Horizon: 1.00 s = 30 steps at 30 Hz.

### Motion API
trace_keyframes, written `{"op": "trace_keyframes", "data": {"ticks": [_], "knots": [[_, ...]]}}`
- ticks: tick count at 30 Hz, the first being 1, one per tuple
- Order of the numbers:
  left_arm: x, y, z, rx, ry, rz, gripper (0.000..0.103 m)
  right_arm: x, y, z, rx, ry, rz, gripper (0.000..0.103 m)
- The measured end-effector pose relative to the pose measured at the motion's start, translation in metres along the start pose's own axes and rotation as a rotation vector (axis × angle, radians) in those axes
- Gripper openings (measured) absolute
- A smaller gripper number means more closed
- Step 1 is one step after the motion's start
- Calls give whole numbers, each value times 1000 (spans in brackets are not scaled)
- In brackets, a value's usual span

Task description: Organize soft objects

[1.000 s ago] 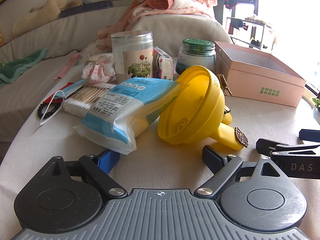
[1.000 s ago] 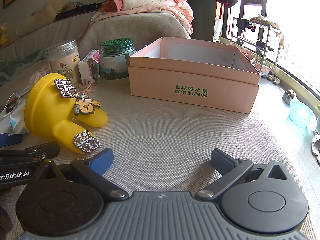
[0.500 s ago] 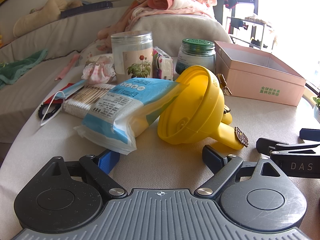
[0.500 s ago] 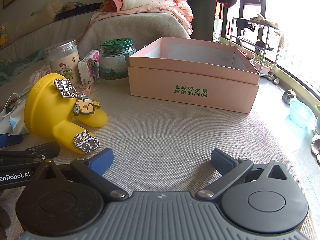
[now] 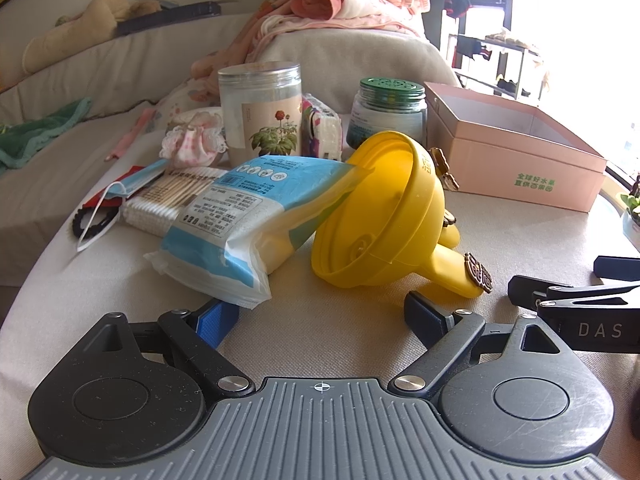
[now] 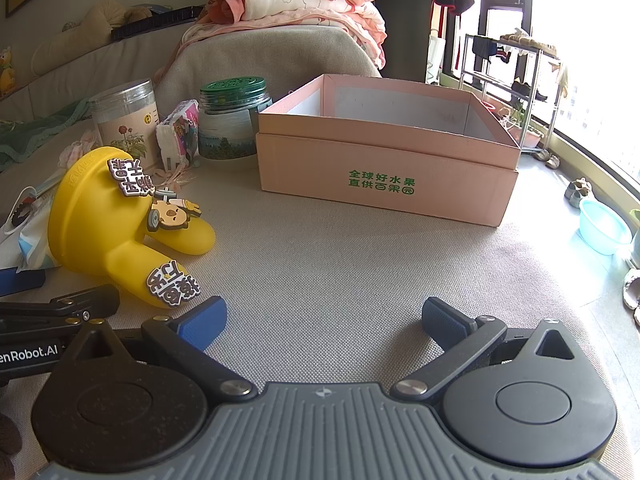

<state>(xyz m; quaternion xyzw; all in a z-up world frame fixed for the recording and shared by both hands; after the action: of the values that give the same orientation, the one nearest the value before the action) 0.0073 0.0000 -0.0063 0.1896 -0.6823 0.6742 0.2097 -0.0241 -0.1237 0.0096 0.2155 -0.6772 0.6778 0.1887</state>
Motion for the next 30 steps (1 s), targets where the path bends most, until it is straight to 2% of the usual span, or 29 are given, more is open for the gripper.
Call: {"op": "trace_keyframes", "data": {"ticks": [4, 8, 10, 15, 17, 19, 21, 23, 25, 30], "knots": [[1, 0, -1, -6, 21, -7, 93, -3, -5, 2, 16, -34, -49, 103], [2, 0, -3, -10, 39, -10, 93, -5, -11, 3, 22, -28, -110, 103], [3, 0, -5, -16, 72, -15, 93, -6, -13, 3, 24, -26, -131, 103], [20, -7, -15, -6, 300, -46, 87, -6, -16, 7, 71, -81, -151, 103], [32, -10, -19, -24, 354, -28, 86, -2, -19, 11, 68, -82, -137, 97], [43, -16, -26, -38, 390, 12, 86, 8, -21, 15, 66, -65, -76, 97], [50, -27, -38, -37, 393, 69, 86, 20, -23, 15, 55, -30, 21, 97], [52, -39, -51, -53, 363, 134, 86, 32, -24, 13, 44, 8, 107, 97], [44, -51, -64, -64, 297, 158, 86, 39, -28, 8, 88, -44, 118, 97], [-6, -61, -79, -79, 279, 55, 86, 46, -31, -9, 152, -195, 98, 97]]}}
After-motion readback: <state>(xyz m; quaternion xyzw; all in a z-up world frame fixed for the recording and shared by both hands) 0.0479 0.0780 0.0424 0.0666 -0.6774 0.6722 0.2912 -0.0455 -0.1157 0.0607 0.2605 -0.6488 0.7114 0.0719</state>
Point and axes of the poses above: each gripper's, at about its wrist camera, not at the fingertips, and x roughly against the way its jaws point, z to its right, y to its underside, the point moved 1 cm from there along -x, roughly the way its jaws point, and after that the axes turned 6 degrees about z, right-handed, at the moved point
